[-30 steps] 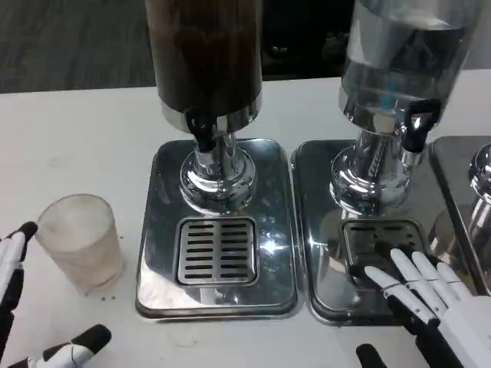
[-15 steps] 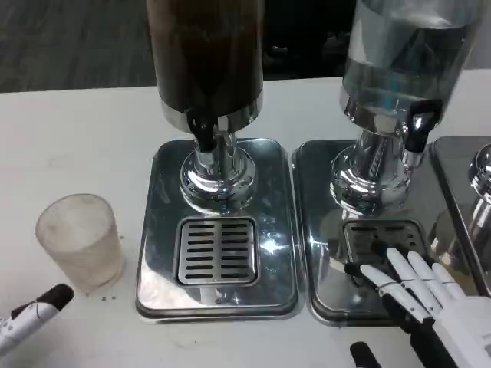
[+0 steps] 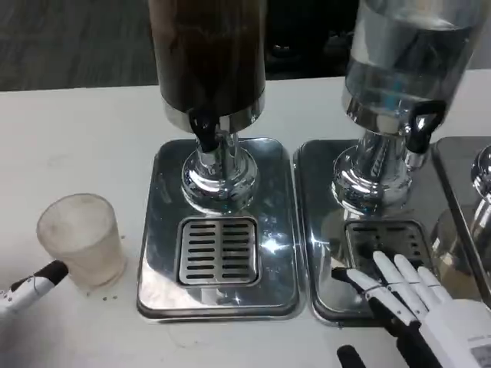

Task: Grasp the cup under the faucet to collect the drink, then remove the cup.

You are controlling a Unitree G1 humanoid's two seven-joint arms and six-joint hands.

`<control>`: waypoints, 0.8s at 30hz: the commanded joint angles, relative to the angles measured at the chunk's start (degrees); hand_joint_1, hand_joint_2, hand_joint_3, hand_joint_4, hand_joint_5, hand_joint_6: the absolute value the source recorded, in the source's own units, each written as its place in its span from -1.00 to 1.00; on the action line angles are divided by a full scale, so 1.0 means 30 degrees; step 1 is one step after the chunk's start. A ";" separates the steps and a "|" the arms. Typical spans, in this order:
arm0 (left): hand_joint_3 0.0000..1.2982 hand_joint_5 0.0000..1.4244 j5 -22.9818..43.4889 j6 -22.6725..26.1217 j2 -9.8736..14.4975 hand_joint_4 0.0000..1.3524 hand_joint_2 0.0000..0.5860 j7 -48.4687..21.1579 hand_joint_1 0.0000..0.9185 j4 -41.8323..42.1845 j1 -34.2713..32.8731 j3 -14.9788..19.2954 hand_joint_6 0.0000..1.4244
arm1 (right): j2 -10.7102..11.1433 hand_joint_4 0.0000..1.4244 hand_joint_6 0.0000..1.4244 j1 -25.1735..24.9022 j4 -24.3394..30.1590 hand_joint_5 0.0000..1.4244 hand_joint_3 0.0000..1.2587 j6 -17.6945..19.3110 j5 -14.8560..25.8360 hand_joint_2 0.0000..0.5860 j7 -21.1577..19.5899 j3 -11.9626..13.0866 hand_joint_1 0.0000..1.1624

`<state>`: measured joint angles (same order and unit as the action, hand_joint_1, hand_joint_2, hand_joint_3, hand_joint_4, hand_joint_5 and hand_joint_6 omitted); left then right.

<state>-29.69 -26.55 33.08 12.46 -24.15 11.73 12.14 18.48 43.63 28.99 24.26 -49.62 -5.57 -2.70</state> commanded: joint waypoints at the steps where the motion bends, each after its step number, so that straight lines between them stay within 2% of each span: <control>1: -1.00 -1.00 0.0305 -0.0775 0.0615 -1.00 -1.00 0.0013 -1.00 -0.1666 -0.1197 -0.0855 -1.00 | 0.0121 -1.00 -0.98 -0.0090 0.0128 -1.00 -0.74 0.0044 0.0063 0.64 -0.0215 -0.0031 -0.18; 24: -1.00 -1.00 -0.0056 -0.2045 0.1095 -1.00 -1.00 0.1455 -1.00 -0.7088 -0.5146 -0.3909 -1.00 | -0.0106 -1.00 -0.96 0.0214 0.0191 -1.00 -0.73 -0.0042 -0.0026 0.64 -0.0393 -0.0524 -0.18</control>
<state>-29.53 -31.67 35.58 15.59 -43.80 -2.33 1.72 18.48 44.11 29.09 24.25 -49.62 -5.60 -4.06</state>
